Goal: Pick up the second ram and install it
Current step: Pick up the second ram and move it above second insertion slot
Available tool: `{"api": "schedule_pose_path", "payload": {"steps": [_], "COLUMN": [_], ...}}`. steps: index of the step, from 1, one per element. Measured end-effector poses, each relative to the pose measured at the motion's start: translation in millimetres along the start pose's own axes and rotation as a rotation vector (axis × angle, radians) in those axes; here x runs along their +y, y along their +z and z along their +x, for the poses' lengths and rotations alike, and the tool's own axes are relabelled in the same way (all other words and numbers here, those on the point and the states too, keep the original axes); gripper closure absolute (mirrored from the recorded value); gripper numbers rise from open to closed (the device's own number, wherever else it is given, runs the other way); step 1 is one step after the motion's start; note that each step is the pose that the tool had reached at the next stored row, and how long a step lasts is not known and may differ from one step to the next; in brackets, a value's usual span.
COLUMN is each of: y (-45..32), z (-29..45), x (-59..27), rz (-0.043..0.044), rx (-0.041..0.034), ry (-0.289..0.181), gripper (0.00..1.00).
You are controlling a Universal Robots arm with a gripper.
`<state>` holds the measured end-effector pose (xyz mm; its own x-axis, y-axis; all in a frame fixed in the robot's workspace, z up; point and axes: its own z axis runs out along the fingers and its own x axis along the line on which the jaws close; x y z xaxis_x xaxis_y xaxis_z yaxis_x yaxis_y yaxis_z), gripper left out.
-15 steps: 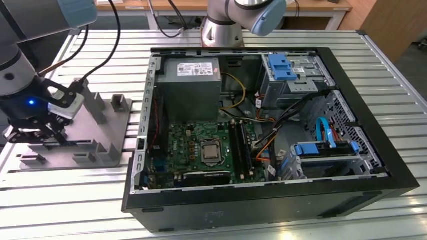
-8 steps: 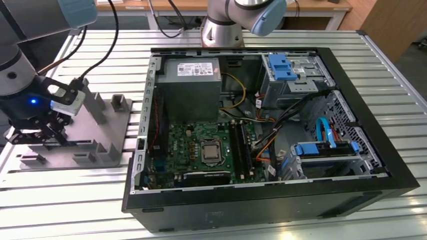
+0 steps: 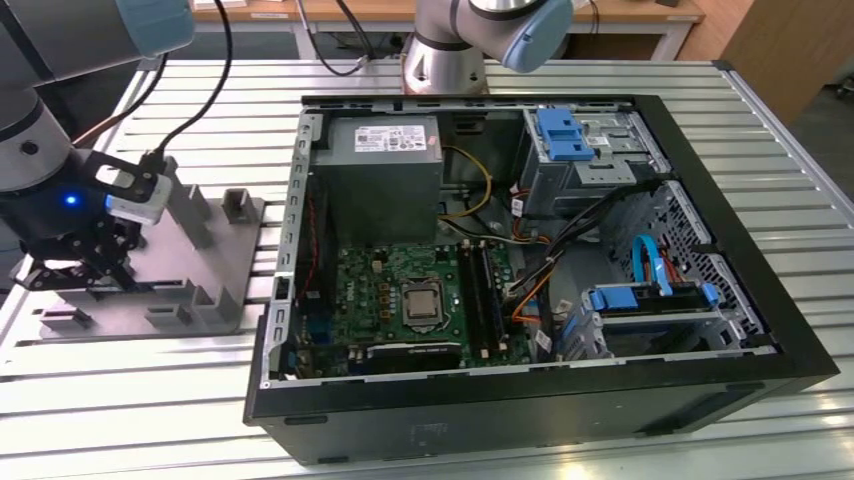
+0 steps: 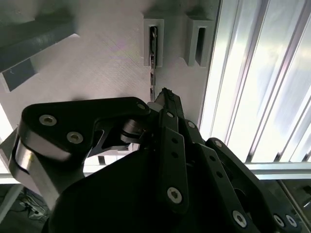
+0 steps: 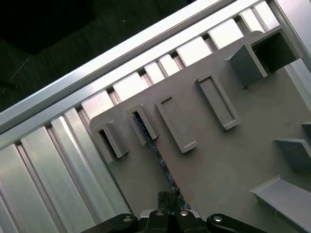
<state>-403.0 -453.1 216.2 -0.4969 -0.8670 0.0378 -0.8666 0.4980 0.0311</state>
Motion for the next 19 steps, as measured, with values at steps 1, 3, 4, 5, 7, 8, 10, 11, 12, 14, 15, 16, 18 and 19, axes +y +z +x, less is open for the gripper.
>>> {"api": "schedule_pose_path", "payload": {"steps": [1, 3, 4, 5, 7, 8, 10, 11, 12, 14, 15, 16, 18, 19], "y": [0.0, 0.0, 0.0, 0.0, 0.0, 0.0, 0.0, 0.0, 0.0, 0.0, 0.0, 0.0, 0.0, 0.0], "z": [0.0, 0.0, 0.0, 0.0, 0.0, 0.0, 0.0, 0.0, 0.0, 0.0, 0.0, 0.0, 0.0, 0.0], "x": [0.0, 0.0, 0.0, 0.0, 0.0, 0.0, 0.0, 0.0, 0.0, 0.0, 0.0, 0.0, 0.0, 0.0], "rz": [0.0003, 0.001, 0.0013, 0.0016, 0.0022, 0.0025, 0.0031, 0.0034, 0.0037, 0.0042, 0.0045, 0.0048, 0.0054, 0.0057], "rx": [0.0003, 0.0008, 0.001, 0.0013, 0.0018, 0.0021, 0.0025, 0.0028, 0.003, 0.0035, 0.0037, 0.0039, 0.0044, 0.0046], "ry": [-0.009, -0.026, -0.034, -0.042, -0.058, -0.066, -0.081, -0.089, -0.097, -0.112, -0.119, -0.127, -0.143, -0.151], "gripper": [0.9, 0.9, 0.9, 0.9, 0.9, 0.9, 0.9, 0.9, 0.9, 0.9, 0.9, 0.9, 0.9, 0.9]}}
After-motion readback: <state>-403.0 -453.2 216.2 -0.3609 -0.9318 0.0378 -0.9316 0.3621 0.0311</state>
